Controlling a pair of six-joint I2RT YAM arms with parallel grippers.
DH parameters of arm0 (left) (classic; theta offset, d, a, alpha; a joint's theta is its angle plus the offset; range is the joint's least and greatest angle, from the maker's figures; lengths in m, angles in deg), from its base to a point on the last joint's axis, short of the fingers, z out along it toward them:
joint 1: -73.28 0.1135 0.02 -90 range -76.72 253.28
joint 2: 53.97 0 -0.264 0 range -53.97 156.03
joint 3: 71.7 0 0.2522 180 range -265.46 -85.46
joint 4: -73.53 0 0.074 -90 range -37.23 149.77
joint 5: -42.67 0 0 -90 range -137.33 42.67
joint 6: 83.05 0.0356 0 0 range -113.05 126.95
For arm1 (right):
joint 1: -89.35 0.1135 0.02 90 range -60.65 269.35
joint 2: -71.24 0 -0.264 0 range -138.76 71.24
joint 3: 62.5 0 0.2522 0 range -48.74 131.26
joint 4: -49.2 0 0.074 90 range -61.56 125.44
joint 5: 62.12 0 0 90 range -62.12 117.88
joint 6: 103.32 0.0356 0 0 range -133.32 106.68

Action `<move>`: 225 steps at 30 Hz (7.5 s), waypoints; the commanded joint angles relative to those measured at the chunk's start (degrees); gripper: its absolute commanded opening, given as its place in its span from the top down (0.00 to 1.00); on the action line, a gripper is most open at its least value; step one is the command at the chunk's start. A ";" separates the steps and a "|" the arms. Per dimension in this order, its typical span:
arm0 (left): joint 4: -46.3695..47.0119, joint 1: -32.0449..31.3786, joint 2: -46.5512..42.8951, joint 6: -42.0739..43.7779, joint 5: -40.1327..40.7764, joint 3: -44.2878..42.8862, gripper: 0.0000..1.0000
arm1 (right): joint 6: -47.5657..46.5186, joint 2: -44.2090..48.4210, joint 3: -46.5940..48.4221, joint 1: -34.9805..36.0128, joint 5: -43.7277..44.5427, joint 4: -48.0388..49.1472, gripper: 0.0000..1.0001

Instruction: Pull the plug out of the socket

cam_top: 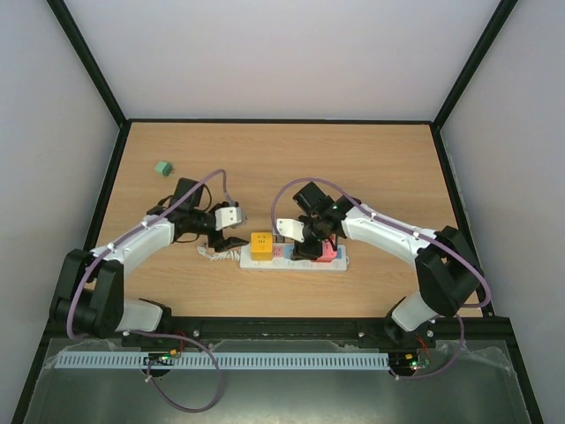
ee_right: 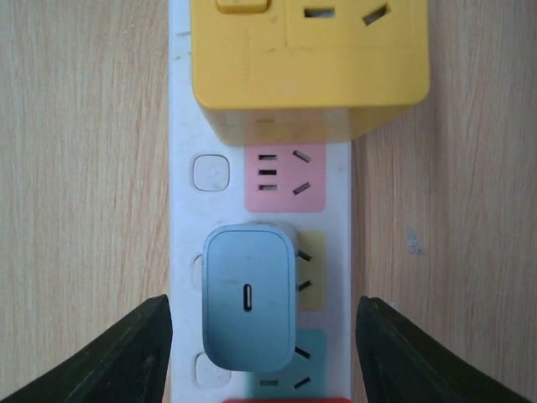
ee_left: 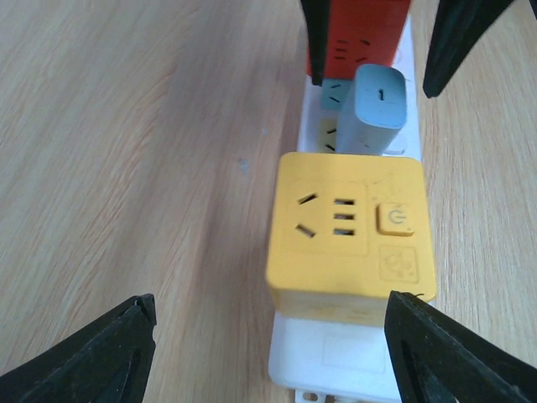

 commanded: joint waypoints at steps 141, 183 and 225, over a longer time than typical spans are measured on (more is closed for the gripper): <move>29.37 -21.21 12.53 -15.29 3.85 2.17 0.59 | -5.10 -1.69 -8.71 -7.93 9.14 -2.25 0.98; 29.55 -21.21 6.90 -18.14 2.03 0.26 0.65 | -4.67 -2.39 -9.58 -7.92 9.62 -2.53 0.98; -10.12 3.75 -0.06 -8.72 5.27 -15.86 0.61 | -1.82 1.62 -0.69 -7.85 3.47 -4.93 0.31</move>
